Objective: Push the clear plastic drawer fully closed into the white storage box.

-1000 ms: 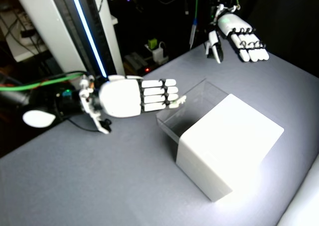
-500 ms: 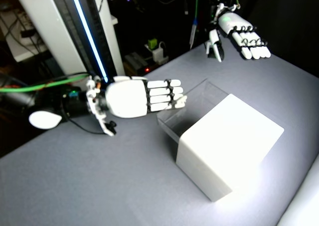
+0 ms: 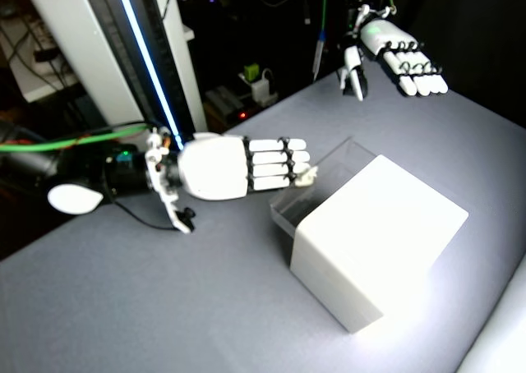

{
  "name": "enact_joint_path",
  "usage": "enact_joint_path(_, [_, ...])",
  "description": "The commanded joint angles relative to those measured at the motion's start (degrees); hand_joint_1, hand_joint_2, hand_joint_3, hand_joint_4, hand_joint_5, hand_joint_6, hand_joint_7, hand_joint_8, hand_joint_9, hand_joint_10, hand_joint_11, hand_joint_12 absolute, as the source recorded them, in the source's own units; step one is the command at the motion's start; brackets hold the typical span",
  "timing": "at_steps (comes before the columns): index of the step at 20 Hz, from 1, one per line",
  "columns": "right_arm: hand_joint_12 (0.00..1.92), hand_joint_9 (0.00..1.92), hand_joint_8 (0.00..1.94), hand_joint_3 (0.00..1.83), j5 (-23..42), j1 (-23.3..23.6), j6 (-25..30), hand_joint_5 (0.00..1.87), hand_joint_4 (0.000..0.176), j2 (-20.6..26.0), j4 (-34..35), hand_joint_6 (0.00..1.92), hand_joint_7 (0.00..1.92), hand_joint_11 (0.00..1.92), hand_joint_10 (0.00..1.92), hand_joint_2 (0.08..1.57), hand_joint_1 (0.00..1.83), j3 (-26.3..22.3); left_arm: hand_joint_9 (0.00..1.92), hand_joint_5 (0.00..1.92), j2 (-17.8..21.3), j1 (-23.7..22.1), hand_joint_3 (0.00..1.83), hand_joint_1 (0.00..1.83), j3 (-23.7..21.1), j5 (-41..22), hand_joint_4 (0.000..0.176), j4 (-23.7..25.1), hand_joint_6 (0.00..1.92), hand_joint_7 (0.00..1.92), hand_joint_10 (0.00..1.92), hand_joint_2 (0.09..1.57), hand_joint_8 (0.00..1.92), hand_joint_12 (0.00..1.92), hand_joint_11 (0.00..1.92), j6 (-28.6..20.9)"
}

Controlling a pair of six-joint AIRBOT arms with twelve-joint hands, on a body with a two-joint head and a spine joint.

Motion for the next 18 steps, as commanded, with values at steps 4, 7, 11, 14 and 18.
enact_joint_path(4, [0.0,0.0,0.0,0.0,3.29,1.91,-2.59,0.01,0.0,-1.47,3.58,0.0,0.0,0.0,0.0,1.46,0.22,1.66,0.0,0.0,0.46,-0.06,0.0,0.65,0.01,-7.56,0.013,-0.89,0.0,0.0,0.0,1.41,0.0,0.0,0.0,-0.08])
enact_joint_path(7, [0.0,0.0,0.0,0.0,1.95,2.84,-4.27,0.0,0.0,-2.77,6.44,0.0,0.0,0.0,0.0,1.46,0.26,3.5,0.0,0.0,0.41,-0.03,0.0,0.65,0.03,-7.54,0.013,-0.9,0.0,0.0,0.0,1.41,0.0,0.0,0.0,-0.09])
enact_joint_path(11, [0.0,0.0,0.0,0.0,-0.14,3.71,-9.93,0.0,0.003,-3.31,11.18,0.0,0.0,0.0,0.0,1.46,0.27,4.14,0.0,0.0,0.26,-0.03,0.0,0.69,0.11,-7.46,0.002,-0.9,0.0,0.0,0.0,1.4,0.0,0.0,0.0,-0.09])
enact_joint_path(14, [0.0,0.0,0.0,0.0,-0.14,3.7,-9.5,0.0,0.0,-3.29,11.27,0.0,0.0,0.0,0.0,1.46,0.28,3.69,0.0,0.0,0.28,0.02,0.0,0.66,0.05,-7.68,0.01,-0.91,0.0,0.0,0.0,1.4,0.0,0.0,0.0,-0.1])
enact_joint_path(18, [0.3,0.0,0.0,0.01,1.6,3.64,-4.43,0.0,0.0,-3.21,7.03,0.0,0.0,0.0,0.0,1.44,0.22,2.27,0.0,0.0,0.29,0.21,0.0,0.67,-0.05,-7.98,0.0,-1.17,0.0,0.0,0.0,1.4,0.0,0.0,0.0,-0.1])
